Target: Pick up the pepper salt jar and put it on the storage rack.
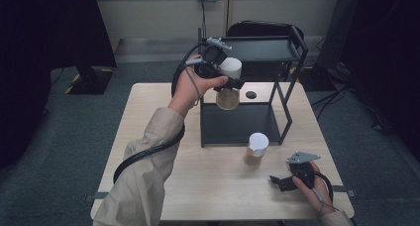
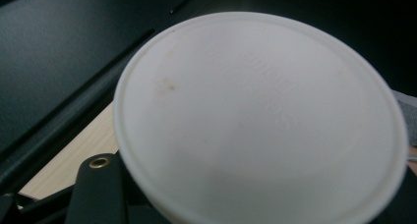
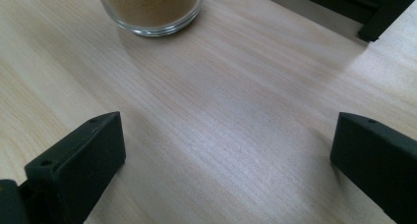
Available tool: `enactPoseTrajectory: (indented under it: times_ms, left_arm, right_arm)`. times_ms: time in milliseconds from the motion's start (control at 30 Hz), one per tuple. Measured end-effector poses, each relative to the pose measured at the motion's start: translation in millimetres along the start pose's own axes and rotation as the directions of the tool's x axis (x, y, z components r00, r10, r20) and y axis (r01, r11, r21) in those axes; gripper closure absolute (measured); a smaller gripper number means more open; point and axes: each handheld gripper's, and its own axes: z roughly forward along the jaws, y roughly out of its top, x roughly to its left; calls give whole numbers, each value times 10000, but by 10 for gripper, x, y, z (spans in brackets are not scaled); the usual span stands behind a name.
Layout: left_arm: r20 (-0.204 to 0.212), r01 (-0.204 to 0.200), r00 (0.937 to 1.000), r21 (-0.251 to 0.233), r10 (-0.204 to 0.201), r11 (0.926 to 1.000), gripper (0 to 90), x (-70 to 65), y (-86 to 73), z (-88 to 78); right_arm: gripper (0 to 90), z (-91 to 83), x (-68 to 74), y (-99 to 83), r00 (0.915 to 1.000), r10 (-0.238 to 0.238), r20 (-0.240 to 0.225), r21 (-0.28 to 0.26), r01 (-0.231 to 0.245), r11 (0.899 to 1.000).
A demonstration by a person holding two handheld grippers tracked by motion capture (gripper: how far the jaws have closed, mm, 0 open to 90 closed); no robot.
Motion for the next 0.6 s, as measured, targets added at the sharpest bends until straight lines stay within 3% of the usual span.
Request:
enactPoseTrajectory:
  times_ms: [600]
  left_arm:
    - [122, 7, 9999, -155, -5, 9999, 346, 62, 421, -168]
  right_arm:
    - [0, 0, 1, -1, 10000, -4, 6, -3, 4, 10000]
